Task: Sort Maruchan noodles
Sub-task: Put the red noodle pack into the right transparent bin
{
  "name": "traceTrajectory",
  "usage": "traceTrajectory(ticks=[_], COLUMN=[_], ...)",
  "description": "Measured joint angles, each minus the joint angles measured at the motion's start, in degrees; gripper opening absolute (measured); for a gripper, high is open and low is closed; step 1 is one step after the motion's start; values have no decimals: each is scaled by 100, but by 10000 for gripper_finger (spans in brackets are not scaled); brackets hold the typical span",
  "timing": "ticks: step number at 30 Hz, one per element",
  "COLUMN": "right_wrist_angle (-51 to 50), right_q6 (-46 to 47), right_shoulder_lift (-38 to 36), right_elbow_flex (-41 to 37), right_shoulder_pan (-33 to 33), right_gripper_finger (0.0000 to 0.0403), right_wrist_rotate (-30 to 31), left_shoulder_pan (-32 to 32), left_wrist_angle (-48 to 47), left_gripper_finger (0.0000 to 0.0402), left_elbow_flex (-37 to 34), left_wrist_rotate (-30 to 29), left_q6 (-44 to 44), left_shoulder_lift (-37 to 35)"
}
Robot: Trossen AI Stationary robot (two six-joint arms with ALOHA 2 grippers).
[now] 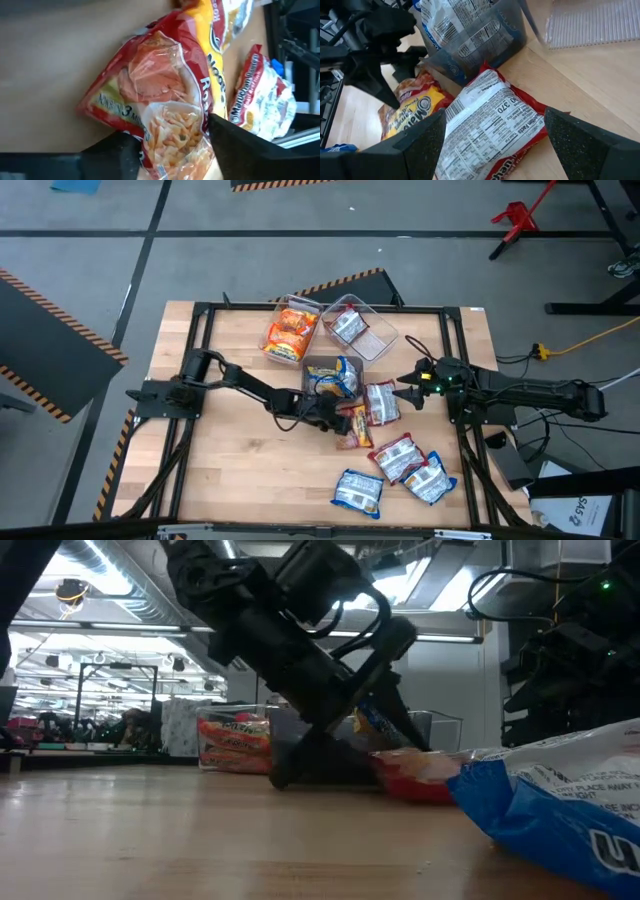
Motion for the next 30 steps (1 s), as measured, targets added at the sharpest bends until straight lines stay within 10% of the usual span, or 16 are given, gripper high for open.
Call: traceTrajectory(ticks=[10, 30], right_wrist_angle=[-4, -9], right_q6=[0, 2], right_shoulder_lift=[0, 0], right_elbow_flex=[0, 0], right_shoulder_pan=[-1, 0], right_gripper_finger=[324, 324], right_wrist_rotate=[2, 13], left_shoulder_pan=[-51, -146], left_wrist_angle=[122, 713], left_gripper_finger=[85, 6], left_elbow_flex=[302, 290], left_wrist_rotate=[-46, 422], left_q6=[-129, -591], left_shoulder_lift=[200, -675])
